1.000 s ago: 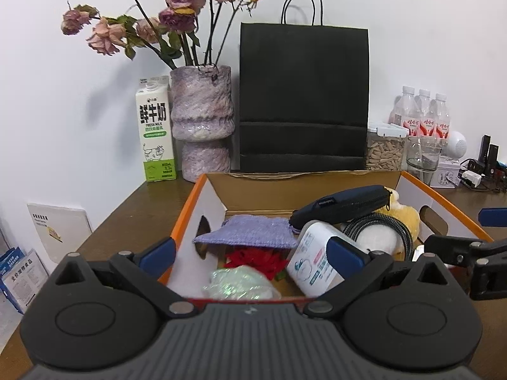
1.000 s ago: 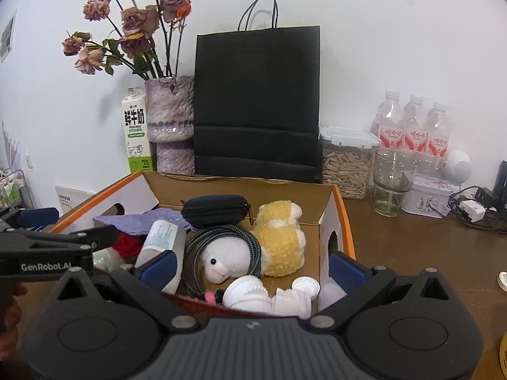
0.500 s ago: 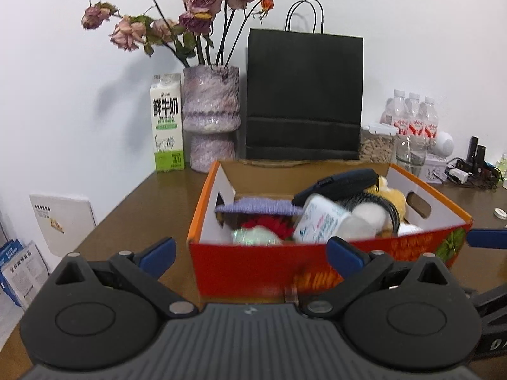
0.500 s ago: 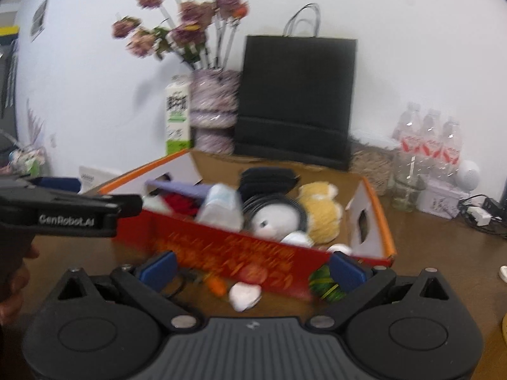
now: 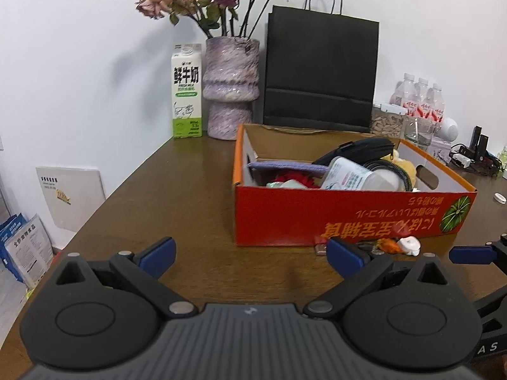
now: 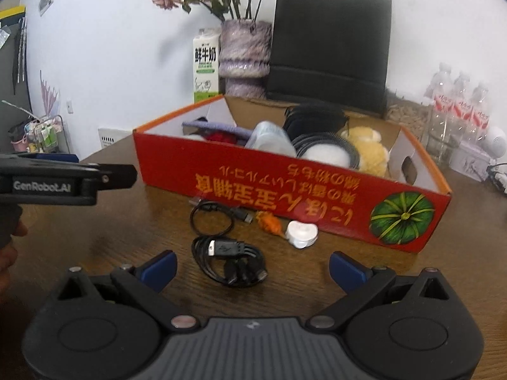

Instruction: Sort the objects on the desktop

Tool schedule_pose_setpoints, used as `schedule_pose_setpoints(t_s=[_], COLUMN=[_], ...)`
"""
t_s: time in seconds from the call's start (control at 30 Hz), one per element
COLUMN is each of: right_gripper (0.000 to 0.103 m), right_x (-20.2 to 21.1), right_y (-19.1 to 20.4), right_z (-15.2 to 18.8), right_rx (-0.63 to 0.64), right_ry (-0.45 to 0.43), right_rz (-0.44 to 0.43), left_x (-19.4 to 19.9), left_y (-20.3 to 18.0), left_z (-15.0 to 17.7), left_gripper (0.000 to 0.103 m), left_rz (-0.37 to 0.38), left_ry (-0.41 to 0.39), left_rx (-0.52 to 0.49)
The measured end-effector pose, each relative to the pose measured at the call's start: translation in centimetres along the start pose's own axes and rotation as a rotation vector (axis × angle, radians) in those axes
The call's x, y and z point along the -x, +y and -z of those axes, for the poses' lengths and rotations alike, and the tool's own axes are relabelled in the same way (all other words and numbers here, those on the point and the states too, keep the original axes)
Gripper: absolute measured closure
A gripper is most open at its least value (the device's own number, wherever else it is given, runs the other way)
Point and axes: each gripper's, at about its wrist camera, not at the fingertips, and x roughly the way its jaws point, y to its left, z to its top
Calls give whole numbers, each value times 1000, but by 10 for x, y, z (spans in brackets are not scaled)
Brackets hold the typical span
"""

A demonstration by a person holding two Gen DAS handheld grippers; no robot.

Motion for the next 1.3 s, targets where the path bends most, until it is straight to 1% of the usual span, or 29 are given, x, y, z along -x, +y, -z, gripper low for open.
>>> schedule_pose_setpoints(t_s=[0.17,0.27,0.37,0.4,0.5,0.67,0.87,1.1,1.3], right_gripper=[2,7,14,21,53,54,54,54,54], right_x=[-12,-18,-22,-21,-17,-14,-12,-2,4], right_y=[5,6,9,9,6,6,3,-13,-29], right_z=[-2,-6,-7,-7,-6,-4,-4,-8,-8], right_rx=[-18,-42,-32,-31,-46,-29,-40,-72,-81], right_ry=[35,47,48,42,13,3,-1,-46,-67], right_rz=[-4,-28,-16,-14,-26,-27,-31,-21,-15], left_x=[0,0,0,0,1,0,-2,-9,-19], left_y=[8,8,8,8,6,4,5,0,-6], left_z=[0,1,1,1,1,2,3,7,5], left_gripper=[0,0,0,0,0,0,0,0,0], left_rz=[2,5,8,10,14,12,8,-11,-8], left_ry=[15,17,19,19,23,29,35,60,81], left_rx=[26,27,24,23,19,11,15,-3,-5])
